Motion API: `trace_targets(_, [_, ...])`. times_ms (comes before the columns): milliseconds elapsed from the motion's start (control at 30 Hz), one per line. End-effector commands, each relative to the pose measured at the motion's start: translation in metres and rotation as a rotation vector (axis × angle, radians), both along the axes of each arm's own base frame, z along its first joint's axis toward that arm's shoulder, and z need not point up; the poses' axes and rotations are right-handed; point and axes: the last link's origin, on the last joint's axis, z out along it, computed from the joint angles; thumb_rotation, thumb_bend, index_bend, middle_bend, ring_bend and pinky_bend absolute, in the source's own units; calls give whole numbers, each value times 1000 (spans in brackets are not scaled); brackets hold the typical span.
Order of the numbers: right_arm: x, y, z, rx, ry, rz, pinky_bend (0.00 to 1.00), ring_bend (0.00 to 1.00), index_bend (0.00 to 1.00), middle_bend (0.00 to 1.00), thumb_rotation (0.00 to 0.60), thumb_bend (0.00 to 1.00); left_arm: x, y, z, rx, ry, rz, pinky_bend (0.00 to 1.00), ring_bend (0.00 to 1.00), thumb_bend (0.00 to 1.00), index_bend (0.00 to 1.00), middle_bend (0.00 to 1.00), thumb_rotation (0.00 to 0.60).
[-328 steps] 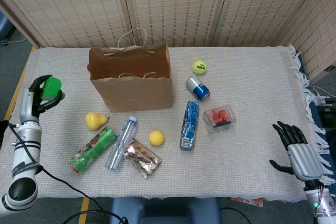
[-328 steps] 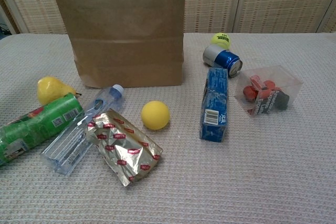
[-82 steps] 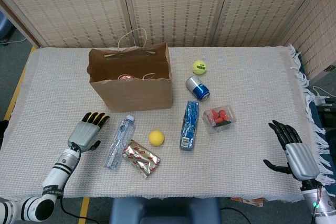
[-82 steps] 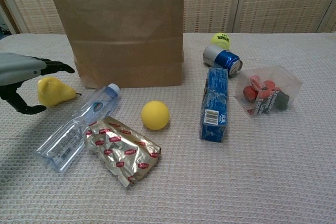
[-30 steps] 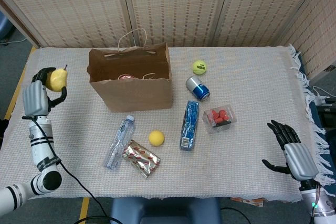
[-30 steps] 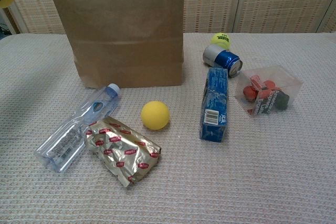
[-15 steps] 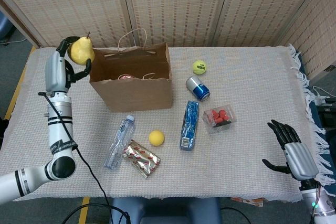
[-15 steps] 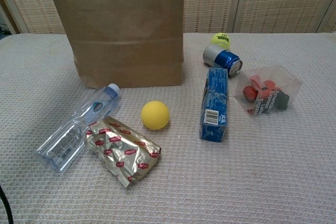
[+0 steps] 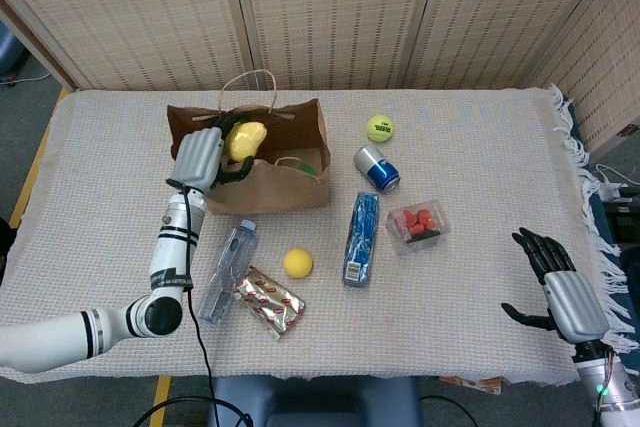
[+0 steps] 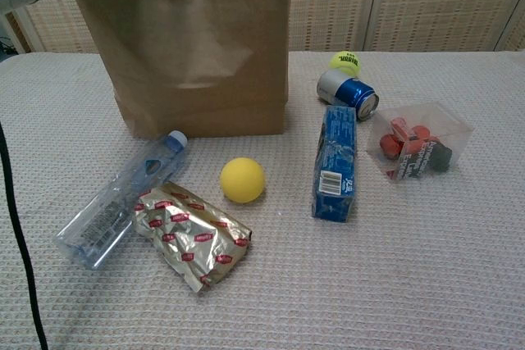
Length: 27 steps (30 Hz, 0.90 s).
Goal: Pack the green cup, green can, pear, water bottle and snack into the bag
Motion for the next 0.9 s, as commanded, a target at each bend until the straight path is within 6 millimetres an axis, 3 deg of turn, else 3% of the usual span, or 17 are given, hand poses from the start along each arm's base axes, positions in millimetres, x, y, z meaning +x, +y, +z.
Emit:
trace_targets(33, [0,0,0,2,1,-1,0,0,0,0,600,73,5,-2,-1,-9,-4,-36,169,9,393,119,0,600])
trace_targets(267, [0,0,0,-2,6,3,0,0,0,0,600,73,5,-9,8,-3,-64,-69,185,21,379,133,11,600])
trace_targets(500, [-1,0,0,-6,9,-2,0,0,0,0,600,73,-12,-24,29,25,-109,-74,256,97,423,200,75,600])
trace_targets(567, [-1,0,0,-5,11,0,0,0,0,0,600,73,-23,-31,40,60,-136,-72,336,183,472,284,168,600])
trace_targets(667, [-1,1,0,-8,13,1,0,0,0,0,600,73,-44,-45,53,123,-165,-63,573,460,550,521,481,600])
trace_targets(733, [-1,1,0,-9,14,2,0,0,0,0,600,73,-65,-57,62,150,-141,-62,657,575,569,611,606,600])
trace_targets(900, [-1,1,-1,-8,21,5,0,0,0,0,600,73,-120,-83,78,174,-29,-61,664,593,574,629,627,600])
